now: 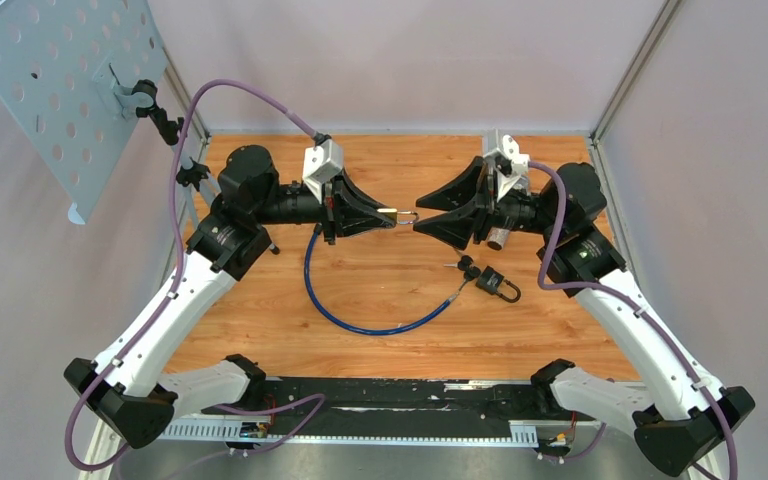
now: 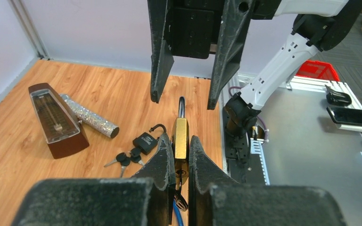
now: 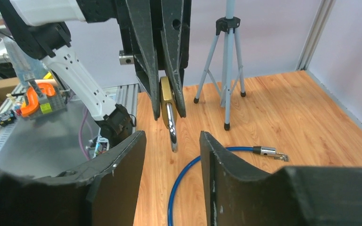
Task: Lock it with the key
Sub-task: Lock the lock.
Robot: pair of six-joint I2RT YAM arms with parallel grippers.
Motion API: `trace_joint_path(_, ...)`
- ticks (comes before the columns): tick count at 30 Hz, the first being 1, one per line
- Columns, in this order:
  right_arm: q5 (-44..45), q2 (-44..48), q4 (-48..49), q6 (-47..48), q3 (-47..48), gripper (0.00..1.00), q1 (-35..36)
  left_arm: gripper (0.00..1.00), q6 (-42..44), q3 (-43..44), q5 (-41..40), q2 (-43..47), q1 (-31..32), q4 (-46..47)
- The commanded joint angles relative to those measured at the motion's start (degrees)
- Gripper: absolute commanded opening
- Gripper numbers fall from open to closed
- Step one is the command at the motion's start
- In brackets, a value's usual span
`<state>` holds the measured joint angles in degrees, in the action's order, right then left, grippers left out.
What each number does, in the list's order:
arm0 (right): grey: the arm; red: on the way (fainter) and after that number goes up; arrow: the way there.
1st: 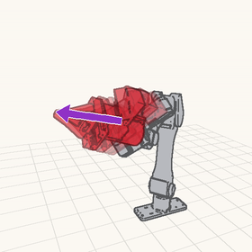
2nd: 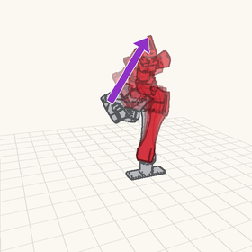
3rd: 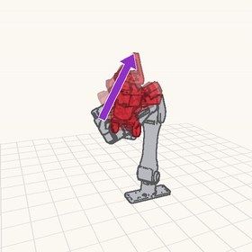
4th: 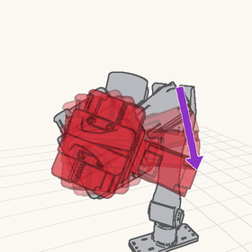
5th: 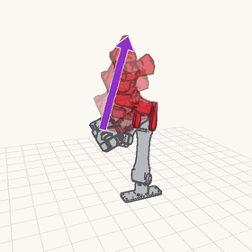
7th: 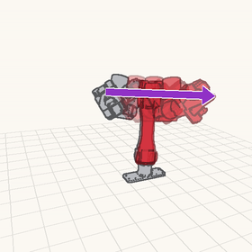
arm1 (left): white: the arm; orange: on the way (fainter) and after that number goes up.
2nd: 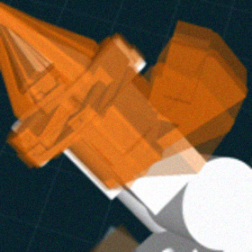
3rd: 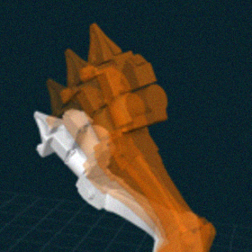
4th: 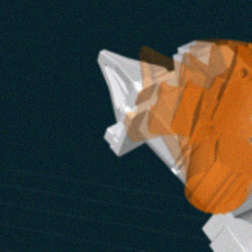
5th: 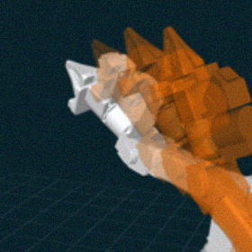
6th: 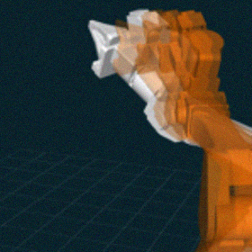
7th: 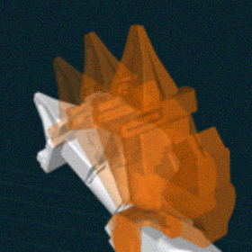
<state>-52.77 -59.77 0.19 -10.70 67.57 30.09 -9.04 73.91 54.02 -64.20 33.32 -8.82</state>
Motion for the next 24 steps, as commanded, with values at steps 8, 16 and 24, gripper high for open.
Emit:
trace_joint_path(8, -2.66, 1.05, 4.14, 4.96, -1.78, 0.28, 0.23, 0.00, -1.21, 3.15, 4.69, 0.43, -0.33, 2.83)
trace_joint_path(16, -4.66, -0.49, 6.32, 1.52, -0.87, 0.14, 0.32, 0.00, -1.18, 3.11, 4.52, -0.12, -0.30, 3.06)
trace_joint_path(24, -4.80, 0.39, 7.53, 0.21, -1.51, 0.14, 0.41, 0.00, -0.57, 3.32, 2.85, -0.30, -0.28, 2.58)
